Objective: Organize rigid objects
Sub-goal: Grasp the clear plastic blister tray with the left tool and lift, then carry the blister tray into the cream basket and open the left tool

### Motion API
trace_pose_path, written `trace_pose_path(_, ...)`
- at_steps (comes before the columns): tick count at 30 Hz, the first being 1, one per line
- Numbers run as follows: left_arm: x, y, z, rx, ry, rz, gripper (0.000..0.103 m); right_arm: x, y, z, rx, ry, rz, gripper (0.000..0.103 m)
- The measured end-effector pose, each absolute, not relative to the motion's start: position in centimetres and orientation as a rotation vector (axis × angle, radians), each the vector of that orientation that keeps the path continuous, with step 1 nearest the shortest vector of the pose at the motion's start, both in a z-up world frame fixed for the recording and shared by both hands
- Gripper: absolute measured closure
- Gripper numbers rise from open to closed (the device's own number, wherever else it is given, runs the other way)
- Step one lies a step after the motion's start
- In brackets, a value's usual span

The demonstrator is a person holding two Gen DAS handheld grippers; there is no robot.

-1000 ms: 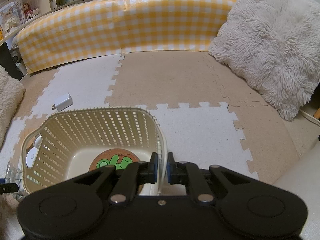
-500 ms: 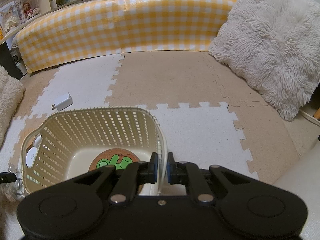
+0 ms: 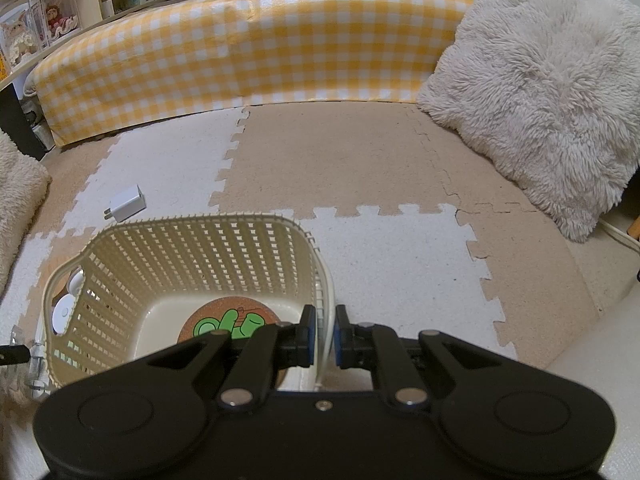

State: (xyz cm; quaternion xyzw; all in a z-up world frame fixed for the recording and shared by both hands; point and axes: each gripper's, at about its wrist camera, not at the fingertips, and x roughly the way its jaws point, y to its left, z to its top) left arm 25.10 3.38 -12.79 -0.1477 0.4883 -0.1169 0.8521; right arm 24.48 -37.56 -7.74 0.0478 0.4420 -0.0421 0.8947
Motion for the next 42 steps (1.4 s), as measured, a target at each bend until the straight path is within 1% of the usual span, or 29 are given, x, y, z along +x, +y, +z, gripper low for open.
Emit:
trace_pose_path(5, 24.2, 2.6, -10.4, -0.356, 0.992, -0.254, 0.030, 24.5, -37.5, -7.7, 0.101, 0.916, -0.086, 0.094)
trace_pose_path(9, 23.7, 0.5, -7.8, -0.389, 0.950, -0.313, 0.030, 24.5, -37.5, -7.7, 0.100, 0.916, -0.085, 0.094)
trace_pose_path(14, 23.8, -4.2, -4.8, -0.407, 0.926, -0.423, 0.030, 24.4, -37.4, -7.8, 0.104, 0.916, -0.081, 0.095)
trace_pose_path(20, 25.1, -10.3, -3.4, -0.426, 0.939, -0.491, 0.030, 24.4, -37.7, -7.8, 0.113, 0.917, -0.078, 0.095)
trace_pose_path(25, 27.1, -14.8, -4.4, -0.445, 0.991, -0.501, 0.030, 24.4, -37.8, -7.8, 0.121, 0.917, -0.074, 0.095)
trace_pose_path(33, 29.9, -20.2, -6.9, -0.358, 1.074, -0.457, 0.030, 24.4, -38.0, -7.8, 0.128, 0.917, -0.070, 0.095)
trace_pose_path(42, 31.4, -22.5, -9.8, -0.311, 1.148, -0.374, 0.030, 24.5, -38.2, -7.8, 0.139, 0.918, -0.066, 0.095)
